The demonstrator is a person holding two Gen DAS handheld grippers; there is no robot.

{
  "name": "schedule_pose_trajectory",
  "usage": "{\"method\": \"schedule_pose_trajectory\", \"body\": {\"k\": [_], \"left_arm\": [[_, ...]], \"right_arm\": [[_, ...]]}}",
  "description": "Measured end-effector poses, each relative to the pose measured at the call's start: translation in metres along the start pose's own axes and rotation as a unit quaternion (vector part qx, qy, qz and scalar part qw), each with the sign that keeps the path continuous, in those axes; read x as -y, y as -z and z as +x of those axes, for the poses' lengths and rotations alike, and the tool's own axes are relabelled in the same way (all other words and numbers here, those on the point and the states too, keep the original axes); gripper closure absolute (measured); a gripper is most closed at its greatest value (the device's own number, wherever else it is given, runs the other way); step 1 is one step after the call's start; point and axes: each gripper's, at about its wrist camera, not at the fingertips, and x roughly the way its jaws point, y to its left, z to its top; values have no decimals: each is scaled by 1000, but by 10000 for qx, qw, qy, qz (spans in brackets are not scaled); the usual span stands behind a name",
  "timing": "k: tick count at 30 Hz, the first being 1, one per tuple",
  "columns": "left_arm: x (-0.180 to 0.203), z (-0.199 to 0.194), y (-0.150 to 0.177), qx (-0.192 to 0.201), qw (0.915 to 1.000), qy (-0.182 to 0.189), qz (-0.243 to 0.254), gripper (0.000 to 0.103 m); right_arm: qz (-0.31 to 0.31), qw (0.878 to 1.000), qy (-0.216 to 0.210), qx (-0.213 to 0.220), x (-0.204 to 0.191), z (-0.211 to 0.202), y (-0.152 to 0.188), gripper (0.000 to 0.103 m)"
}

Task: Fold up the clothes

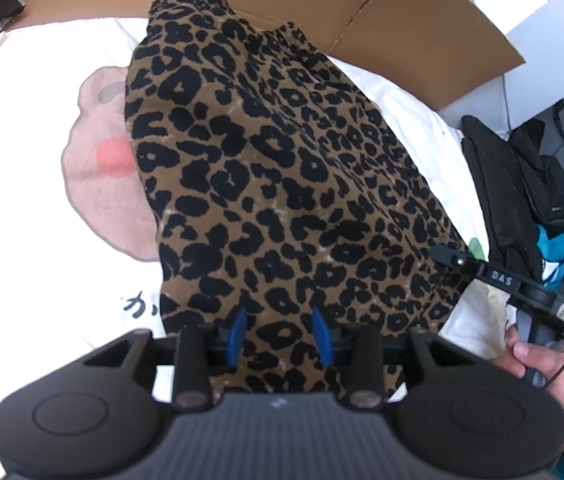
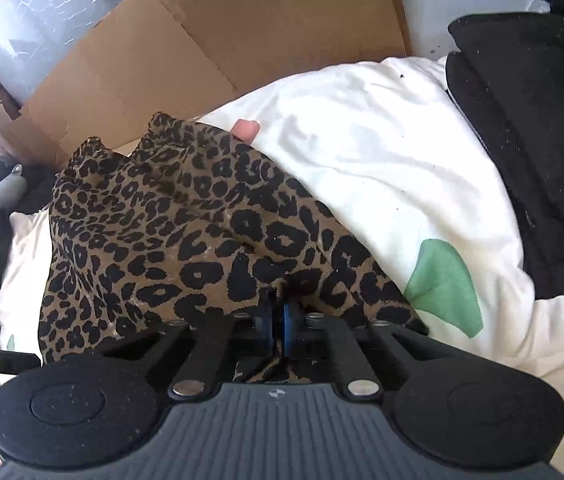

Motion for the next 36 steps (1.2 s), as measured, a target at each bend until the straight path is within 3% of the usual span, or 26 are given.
{"method": "schedule_pose_trajectory", "body": {"k": [23, 36], "left_arm": [[-13, -1, -3, -147, 9993, 59, 340, 65], [-37, -12, 1, -159, 9993, 60, 323, 65]], "right_arm": [[693, 9969, 54, 359, 32, -31, 5, 102], [714, 9961, 272, 438, 45, -36, 2, 102]]}}
